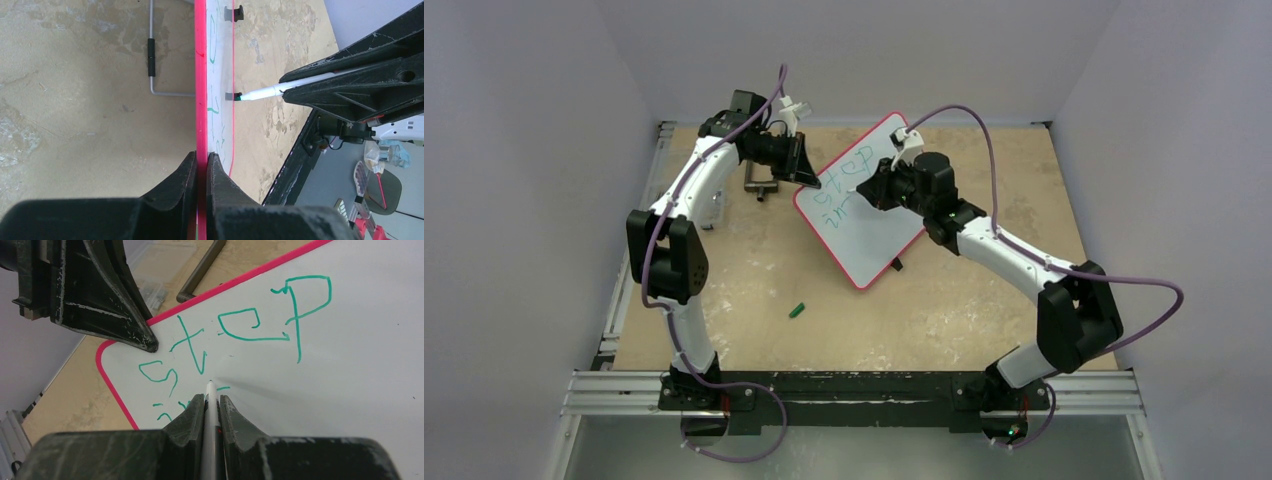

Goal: Write a sentence on the whiteboard

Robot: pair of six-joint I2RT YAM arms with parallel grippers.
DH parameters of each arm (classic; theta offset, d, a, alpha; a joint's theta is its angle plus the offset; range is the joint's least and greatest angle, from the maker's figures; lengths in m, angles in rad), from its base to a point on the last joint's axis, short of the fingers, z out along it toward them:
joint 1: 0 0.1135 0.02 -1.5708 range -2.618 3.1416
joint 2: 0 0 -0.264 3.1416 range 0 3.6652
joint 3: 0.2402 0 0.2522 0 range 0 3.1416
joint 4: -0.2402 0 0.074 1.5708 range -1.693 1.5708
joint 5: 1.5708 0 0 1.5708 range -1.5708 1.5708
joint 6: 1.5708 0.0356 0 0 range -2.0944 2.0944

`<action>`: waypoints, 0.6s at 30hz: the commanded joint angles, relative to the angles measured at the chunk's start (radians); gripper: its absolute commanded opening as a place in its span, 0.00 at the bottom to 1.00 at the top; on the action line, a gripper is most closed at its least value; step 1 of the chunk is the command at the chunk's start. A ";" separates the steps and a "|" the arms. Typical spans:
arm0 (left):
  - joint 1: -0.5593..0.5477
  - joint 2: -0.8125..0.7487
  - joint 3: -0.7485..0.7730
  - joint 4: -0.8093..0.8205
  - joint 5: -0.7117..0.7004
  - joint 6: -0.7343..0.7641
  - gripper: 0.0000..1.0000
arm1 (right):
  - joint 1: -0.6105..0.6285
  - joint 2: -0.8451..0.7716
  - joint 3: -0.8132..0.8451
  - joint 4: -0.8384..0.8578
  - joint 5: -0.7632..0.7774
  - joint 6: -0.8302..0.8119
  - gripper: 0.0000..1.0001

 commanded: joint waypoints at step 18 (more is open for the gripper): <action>-0.029 -0.045 -0.017 -0.006 -0.021 0.071 0.00 | 0.003 0.053 0.037 0.020 -0.034 0.019 0.00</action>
